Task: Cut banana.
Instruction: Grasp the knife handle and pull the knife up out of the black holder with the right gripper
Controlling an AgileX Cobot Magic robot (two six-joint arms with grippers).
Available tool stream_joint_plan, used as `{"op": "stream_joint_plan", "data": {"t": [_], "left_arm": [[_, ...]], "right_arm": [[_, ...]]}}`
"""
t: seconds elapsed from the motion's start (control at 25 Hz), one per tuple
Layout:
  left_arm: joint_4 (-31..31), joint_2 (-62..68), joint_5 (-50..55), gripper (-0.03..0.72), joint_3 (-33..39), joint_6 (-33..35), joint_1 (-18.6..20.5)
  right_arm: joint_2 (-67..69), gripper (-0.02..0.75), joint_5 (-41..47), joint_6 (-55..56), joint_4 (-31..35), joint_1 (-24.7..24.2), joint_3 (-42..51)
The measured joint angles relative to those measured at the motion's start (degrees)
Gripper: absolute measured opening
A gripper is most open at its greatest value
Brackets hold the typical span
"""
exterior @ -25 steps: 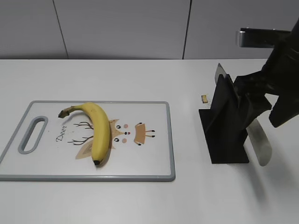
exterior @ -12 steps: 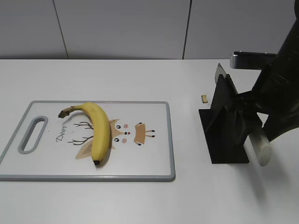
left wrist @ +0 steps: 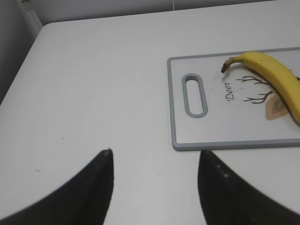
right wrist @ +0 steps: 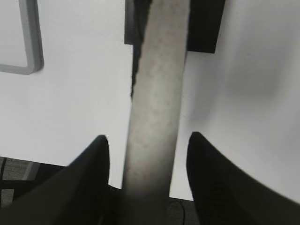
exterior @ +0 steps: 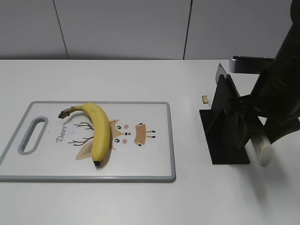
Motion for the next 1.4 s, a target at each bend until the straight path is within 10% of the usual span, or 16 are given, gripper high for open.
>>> {"op": "stream_joint_plan", "data": {"t": [0.36, 1.4], "left_arm": [[0.00, 0.00, 0.00, 0.544, 0.00, -0.25, 0.00], [0.00, 0.00, 0.00, 0.504, 0.00, -0.27, 0.00]], "right_arm": [[1.11, 0.175, 1.97, 0.38, 0.63, 0.06, 0.00], [-7.41, 0.174, 1.26, 1.32, 0.41, 0.19, 0.07]]}}
